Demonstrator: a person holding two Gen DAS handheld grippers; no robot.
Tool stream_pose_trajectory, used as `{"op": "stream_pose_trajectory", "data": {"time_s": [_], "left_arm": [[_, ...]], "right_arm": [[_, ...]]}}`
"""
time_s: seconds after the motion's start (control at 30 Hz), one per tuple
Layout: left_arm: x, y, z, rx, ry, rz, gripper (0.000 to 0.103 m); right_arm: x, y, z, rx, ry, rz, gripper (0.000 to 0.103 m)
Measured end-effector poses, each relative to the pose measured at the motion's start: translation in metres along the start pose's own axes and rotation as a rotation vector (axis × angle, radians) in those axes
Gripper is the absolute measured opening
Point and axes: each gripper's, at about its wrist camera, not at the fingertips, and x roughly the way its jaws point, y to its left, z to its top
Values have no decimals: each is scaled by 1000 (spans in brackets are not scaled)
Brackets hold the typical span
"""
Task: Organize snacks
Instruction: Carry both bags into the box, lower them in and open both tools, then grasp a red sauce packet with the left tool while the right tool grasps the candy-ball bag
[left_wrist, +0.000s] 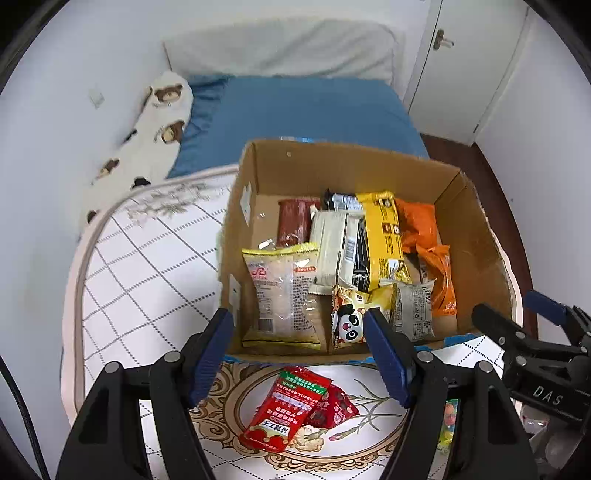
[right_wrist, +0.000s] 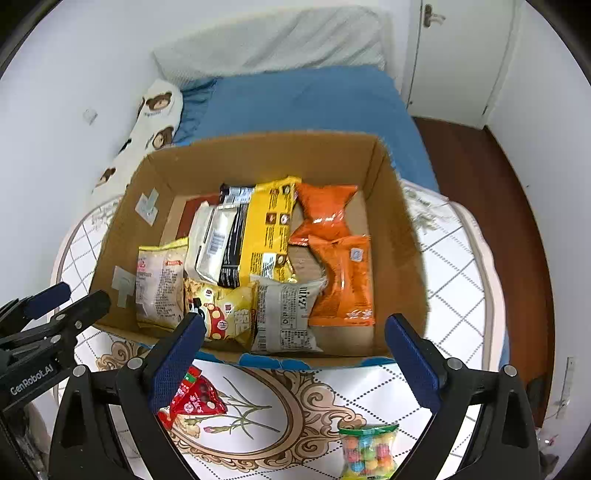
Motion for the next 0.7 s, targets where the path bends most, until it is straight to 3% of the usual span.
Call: {"op": "stream_pose_trajectory", "data": {"time_s": [0.33,0.5,0.7], "left_arm": [[-59,-5,-25,8,-122,-23,71],[-87,-7,-38,0,-168,-42,71],[-83,-3,-70,-13,-129,-27,71]], "right_arm": [[-61,4,-22,-24,-143,-21,100],[-91,4,-39,-9,-179,23,100],[-90,-23,-79,86,-115,79,100]]}}
